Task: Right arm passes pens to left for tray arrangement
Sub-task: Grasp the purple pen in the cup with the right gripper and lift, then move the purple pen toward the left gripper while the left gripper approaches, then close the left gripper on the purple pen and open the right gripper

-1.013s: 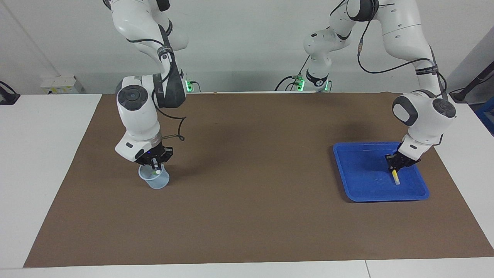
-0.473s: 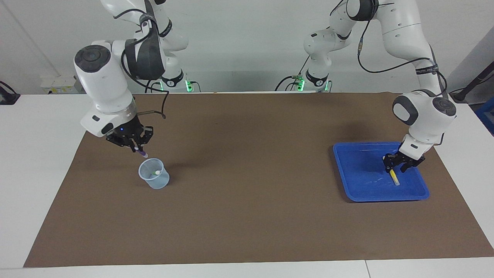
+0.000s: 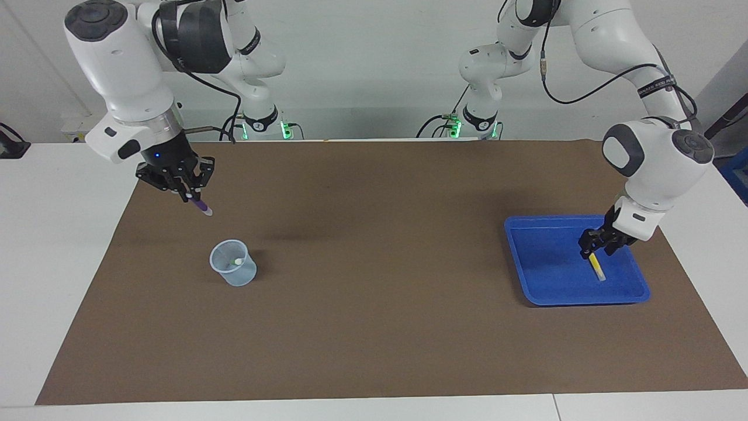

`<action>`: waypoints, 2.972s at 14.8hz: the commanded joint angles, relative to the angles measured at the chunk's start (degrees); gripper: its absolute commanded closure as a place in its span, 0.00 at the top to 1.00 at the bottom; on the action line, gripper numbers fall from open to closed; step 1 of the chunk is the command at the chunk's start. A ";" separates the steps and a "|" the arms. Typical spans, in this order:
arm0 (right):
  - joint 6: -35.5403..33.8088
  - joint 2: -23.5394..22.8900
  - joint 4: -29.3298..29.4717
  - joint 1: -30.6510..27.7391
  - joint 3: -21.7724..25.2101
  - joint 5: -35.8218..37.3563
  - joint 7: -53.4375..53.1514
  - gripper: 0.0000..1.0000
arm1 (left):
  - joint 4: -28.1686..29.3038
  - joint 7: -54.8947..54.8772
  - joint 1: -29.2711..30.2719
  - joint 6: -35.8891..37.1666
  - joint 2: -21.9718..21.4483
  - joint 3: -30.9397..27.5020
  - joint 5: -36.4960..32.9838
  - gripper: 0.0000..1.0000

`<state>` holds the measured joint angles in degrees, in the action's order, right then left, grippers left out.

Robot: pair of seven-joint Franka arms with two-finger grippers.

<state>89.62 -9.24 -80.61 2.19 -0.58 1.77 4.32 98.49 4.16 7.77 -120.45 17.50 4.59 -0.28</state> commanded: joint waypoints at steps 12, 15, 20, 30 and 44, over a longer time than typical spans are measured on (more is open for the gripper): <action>7.56 0.54 -3.58 4.30 -1.09 -27.95 -34.69 0.02 | -1.28 41.58 -6.72 14.45 -9.51 7.08 14.08 1.00; 16.44 0.54 -7.19 7.39 -1.09 -31.73 -42.45 0.02 | -2.07 57.84 -6.72 14.37 -9.59 12.70 14.61 1.00; 28.48 0.11 -11.32 14.06 -1.09 -34.03 -54.67 0.02 | -3.83 85.66 -7.94 12.97 -10.21 18.17 17.60 1.00; 35.80 -1.13 -11.94 17.77 -1.09 -36.40 -60.66 0.02 | 1.44 122.30 -19.45 -13.75 -10.03 18.35 17.68 1.00; 35.98 -1.48 -12.38 17.85 -1.09 -36.31 -60.40 0.02 | 4.69 125.56 -21.57 -21.40 -10.21 18.09 17.60 0.46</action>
<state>124.02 -10.96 -92.18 19.87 -1.73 -32.92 -55.90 101.89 129.33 -13.19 -140.06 8.22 23.21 16.50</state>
